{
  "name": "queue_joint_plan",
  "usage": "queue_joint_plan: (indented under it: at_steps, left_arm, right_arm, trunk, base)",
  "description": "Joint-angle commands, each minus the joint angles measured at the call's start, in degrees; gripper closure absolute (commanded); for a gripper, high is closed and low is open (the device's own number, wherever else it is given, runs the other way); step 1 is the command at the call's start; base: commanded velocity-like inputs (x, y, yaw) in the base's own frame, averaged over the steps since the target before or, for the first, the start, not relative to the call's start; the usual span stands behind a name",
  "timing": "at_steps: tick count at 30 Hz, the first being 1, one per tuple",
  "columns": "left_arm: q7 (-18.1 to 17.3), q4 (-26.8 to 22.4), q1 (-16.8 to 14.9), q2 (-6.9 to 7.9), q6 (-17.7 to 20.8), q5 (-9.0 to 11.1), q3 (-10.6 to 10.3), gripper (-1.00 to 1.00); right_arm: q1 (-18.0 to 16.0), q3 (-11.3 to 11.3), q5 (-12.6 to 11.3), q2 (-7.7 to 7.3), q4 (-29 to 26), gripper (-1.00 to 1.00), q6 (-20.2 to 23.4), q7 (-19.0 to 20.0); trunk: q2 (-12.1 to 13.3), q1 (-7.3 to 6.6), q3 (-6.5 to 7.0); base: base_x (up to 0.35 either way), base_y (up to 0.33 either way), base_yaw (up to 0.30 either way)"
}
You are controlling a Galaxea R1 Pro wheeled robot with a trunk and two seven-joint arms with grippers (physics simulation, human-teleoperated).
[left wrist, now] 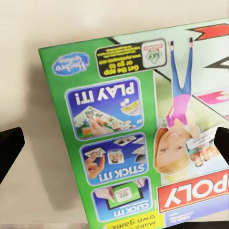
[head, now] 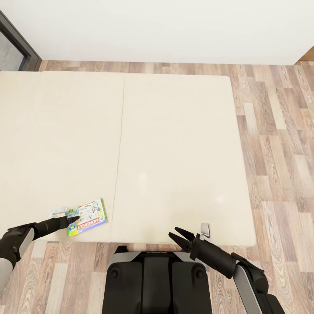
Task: Put all the toys in the child's room - the three board games (two on the bed and one on the table), the two jigsaw puzzles on the table, and the tennis ball on the table - inside the toy box on the table in the child's room.
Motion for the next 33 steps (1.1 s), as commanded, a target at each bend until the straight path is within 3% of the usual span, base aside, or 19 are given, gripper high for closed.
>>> queue_joint_plan:
  at_steps: [1,13,33]
  left_arm:
    - [-0.2,0.0,0.0,-0.01,0.5,0.3,0.2,-1.00]
    - [-0.2,0.0,0.0,-0.01,0.5,0.3,0.2,-1.00]
    - [-0.3,0.0,0.0,-0.53,0.5,0.3,0.2,-1.00]
  right_arm:
    - [0.0,-0.1,-0.2,0.03,0.0,-1.00,0.4,0.1]
    - [0.0,-0.1,-0.2,0.04,0.0,-1.00,0.4,0.1]
    - [0.0,-0.1,-0.2,0.02,0.0,-1.00,0.4,0.1]
  trunk:
    - [-0.1,0.03,-0.14]
    - [-0.1,0.03,-1.06]
    - [-0.1,0.03,-1.16]
  base:
    - [0.000,0.000,0.000]
    - [0.000,0.000,0.000]
    - [0.000,-0.074,0.000]
